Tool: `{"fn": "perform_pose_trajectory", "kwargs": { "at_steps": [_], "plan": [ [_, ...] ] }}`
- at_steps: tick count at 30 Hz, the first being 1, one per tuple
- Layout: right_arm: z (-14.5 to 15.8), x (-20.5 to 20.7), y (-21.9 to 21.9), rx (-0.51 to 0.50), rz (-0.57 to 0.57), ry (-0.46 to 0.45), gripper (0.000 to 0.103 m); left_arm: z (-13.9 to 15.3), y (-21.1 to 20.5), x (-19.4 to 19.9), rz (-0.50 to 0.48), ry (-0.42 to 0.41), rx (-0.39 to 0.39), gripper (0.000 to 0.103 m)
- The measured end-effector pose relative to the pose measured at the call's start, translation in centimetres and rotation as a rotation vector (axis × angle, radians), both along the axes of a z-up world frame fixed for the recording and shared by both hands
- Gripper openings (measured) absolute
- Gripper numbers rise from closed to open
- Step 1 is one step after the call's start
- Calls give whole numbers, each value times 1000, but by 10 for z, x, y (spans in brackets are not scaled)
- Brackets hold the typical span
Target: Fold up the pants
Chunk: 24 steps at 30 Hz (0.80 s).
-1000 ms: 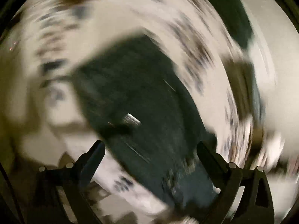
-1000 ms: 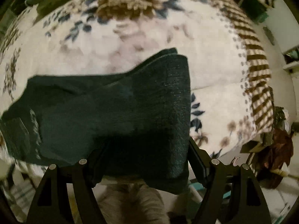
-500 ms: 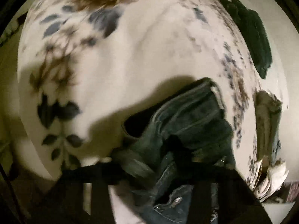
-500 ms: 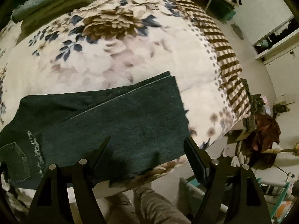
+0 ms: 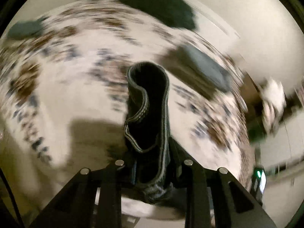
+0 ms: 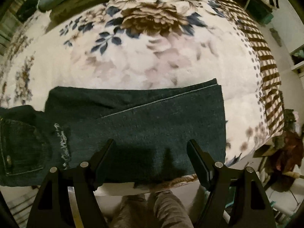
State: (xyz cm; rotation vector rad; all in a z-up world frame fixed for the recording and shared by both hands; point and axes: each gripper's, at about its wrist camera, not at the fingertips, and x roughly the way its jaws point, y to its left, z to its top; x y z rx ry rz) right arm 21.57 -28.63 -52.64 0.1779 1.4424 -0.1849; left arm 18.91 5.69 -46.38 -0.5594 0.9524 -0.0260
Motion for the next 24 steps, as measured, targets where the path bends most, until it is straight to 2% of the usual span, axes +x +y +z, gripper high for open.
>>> {"fn": "perform_pose_trajectory", "kwargs": {
  "at_steps": [4, 7, 9, 13, 17, 19, 22, 23, 24],
  "plan": [
    [13, -13, -52, 39, -61, -16, 79, -7, -94, 20, -205, 31, 29, 22],
    [11, -24, -97, 95, -119, -10, 79, -37, -165, 33, -344, 85, 86, 22],
    [3, -27, -123, 121, -150, 7, 79, -68, -201, 40, -410, 143, 129, 22],
    [-16, -29, -164, 157, -199, 29, 79, -117, -241, 50, -477, 233, 203, 22],
    [-25, -27, -180, 211, -211, 31, 79, -133, -254, 50, -512, 276, 225, 26],
    [-24, -25, -181, 280, -205, 25, 79, -128, -247, 58, -503, 316, 165, 35],
    [-15, -21, -174, 398, -182, -10, 79, -100, -231, 58, -501, 323, 19, 61],
    [-12, -17, -167, 452, -163, -20, 83, -88, -222, 58, -485, 311, 2, 88],
    [-11, -14, -161, 493, -146, -26, 85, -77, -214, 54, -463, 291, 8, 99]
  ]
}}
